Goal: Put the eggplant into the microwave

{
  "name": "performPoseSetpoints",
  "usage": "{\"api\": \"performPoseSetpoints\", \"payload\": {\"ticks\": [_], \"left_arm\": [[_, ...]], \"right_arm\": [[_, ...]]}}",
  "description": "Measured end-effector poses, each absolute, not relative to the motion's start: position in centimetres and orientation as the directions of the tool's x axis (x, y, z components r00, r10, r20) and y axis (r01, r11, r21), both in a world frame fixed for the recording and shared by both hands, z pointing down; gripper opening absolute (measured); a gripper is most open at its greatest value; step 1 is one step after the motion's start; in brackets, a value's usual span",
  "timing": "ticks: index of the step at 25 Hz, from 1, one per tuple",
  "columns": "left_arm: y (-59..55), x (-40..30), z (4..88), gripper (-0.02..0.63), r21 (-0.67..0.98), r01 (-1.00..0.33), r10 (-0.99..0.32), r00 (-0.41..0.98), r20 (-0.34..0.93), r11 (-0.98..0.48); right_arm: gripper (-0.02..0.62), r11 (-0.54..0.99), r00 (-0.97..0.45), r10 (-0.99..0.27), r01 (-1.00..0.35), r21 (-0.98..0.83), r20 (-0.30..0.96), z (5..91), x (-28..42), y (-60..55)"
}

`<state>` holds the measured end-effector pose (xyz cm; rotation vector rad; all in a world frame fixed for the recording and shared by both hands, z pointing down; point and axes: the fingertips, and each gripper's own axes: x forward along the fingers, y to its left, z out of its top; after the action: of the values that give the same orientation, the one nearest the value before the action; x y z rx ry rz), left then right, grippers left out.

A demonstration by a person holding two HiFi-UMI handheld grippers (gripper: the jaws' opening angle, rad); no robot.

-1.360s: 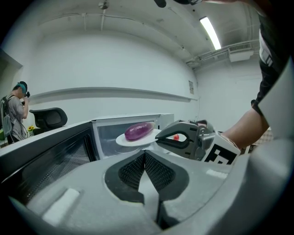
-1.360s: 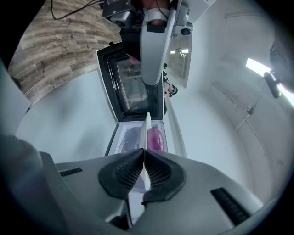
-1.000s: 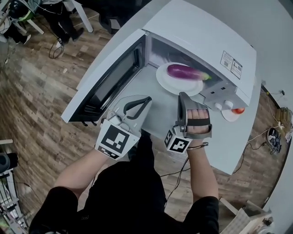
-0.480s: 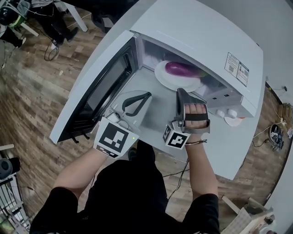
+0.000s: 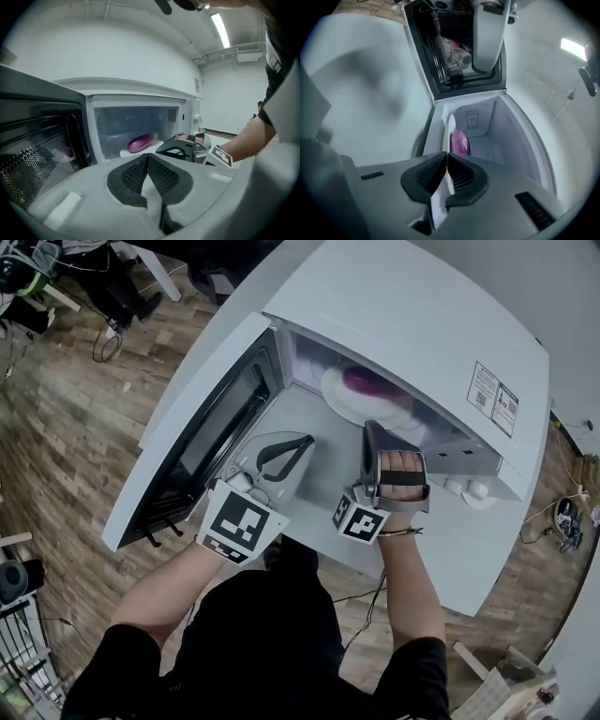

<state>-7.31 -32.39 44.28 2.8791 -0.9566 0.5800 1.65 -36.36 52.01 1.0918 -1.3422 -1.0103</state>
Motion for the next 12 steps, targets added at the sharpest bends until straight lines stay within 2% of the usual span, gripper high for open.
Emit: {"api": "performPoseSetpoints", "payload": {"ticks": [7,10,12], "left_arm": [[-32.8,-7.3,44.5,0.009,-0.053,-0.588,-0.56,0.734,0.385,-0.807],[-33.3,-7.7,44.3,0.009,-0.05,-0.596,-0.566,0.728,0.386,-0.801],[-33.5,-7.8,44.3,0.009,-0.045,-0.599,-0.566,0.726,0.391,-0.799]], "right_arm": [[0.029,0.329,-0.017,-0.943,-0.178,0.927,0.332,52.3,1.3,-37.6],[0.124,0.374,-0.046,-0.927,-0.216,0.902,0.373,52.3,0.8,-37.6],[0.127,0.377,-0.065,-0.926,-0.229,0.898,0.372,52.0,0.5,-37.4]]}}
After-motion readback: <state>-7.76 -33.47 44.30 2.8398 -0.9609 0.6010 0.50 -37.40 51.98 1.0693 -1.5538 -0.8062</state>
